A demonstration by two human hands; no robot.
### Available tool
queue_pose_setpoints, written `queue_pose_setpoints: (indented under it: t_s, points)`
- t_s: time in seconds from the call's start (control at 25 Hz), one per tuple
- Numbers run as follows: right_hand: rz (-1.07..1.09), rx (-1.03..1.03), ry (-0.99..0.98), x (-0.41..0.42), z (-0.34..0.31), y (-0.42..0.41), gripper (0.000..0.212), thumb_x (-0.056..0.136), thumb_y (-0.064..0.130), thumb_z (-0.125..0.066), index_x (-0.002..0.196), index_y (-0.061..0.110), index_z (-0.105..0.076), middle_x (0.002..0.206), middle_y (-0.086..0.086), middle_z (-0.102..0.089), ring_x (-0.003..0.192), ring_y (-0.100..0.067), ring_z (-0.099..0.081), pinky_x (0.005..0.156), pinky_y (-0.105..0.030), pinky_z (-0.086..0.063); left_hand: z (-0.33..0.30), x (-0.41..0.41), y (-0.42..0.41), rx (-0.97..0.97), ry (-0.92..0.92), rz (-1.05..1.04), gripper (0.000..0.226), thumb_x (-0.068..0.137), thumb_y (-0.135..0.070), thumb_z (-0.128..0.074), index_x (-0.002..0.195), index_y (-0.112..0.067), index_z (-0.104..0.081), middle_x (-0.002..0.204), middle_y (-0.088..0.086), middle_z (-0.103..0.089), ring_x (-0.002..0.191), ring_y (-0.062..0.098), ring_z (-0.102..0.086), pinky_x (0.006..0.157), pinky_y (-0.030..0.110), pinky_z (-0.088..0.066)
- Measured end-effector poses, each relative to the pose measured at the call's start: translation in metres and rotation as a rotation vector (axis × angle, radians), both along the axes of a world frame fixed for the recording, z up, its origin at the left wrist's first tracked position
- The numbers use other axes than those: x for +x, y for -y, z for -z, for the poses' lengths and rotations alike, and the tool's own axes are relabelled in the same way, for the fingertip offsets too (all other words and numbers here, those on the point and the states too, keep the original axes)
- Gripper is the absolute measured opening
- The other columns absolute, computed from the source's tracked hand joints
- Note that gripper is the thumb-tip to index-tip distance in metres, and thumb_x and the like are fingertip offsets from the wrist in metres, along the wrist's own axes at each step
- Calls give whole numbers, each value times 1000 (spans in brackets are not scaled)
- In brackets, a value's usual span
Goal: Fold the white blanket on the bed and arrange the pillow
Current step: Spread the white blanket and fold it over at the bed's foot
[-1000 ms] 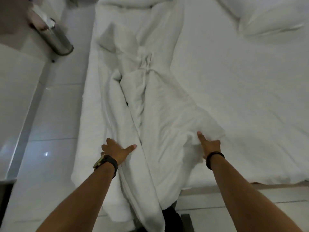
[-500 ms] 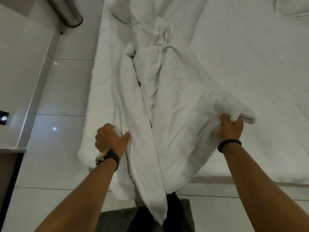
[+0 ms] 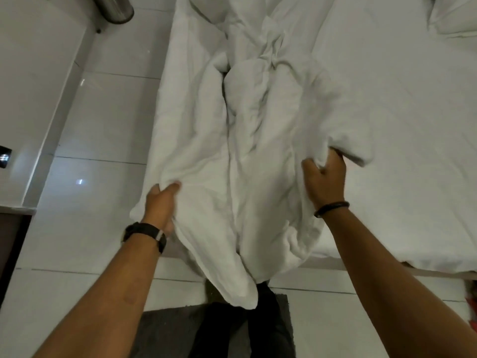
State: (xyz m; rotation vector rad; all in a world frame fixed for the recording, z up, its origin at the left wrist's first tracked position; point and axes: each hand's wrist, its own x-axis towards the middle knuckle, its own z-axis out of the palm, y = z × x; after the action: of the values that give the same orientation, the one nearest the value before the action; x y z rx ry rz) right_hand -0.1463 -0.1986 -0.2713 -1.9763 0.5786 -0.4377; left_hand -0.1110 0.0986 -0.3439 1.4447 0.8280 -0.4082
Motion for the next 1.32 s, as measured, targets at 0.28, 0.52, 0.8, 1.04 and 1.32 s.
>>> queue_pose_setpoints:
  t_s: [0.28, 0.52, 0.8, 1.04, 1.32]
  points:
    - [-1286, -453, -269, -20, 53, -208, 49, 76, 29, -70, 120, 8, -62, 151, -21, -38, 141, -39, -30, 113, -50, -26, -44, 29, -63, -157, 6, 239, 90, 71, -81, -53, 139, -22, -46, 128, 8, -63, 110, 28, -64, 87, 43, -54]
    - [-329, -162, -246, -110, 77, -124, 53, 83, 54, -58, 118, 15, -60, 149, -8, -42, 142, -25, -32, 117, -41, -25, -23, 19, -82, 239, 23, 271, 36, 89, -18, -58, 124, -17, -54, 103, 1, -63, 87, 17, -59, 65, 30, -46]
    - [-10, 141, -898, -65, 129, -25, 55, 91, 55, -53, 119, 8, -54, 116, -16, -59, 102, -35, -57, 85, -42, -48, 0, 5, -87, 185, -141, 348, 30, 89, -19, -55, 119, -15, -57, 111, 11, -66, 104, 32, -61, 92, 44, -50]
    - [178, -16, -628, -74, 101, 22, 42, 99, 42, -49, 91, 1, -52, 82, -14, -55, 83, -34, -55, 67, -34, -36, -1, 4, -52, 205, -72, 377, 13, 90, -10, -54, 97, -14, -65, 95, 8, -66, 88, 27, -61, 76, 33, -49]
    - [432, -137, -905, -162, 59, 150, 56, 99, 49, -41, 117, -3, -51, 119, -34, -56, 106, -48, -54, 82, -45, -41, 22, -42, -97, 455, -187, 576, 10, 84, -11, -61, 89, -4, -65, 87, 14, -64, 81, 32, -58, 70, 35, -44]
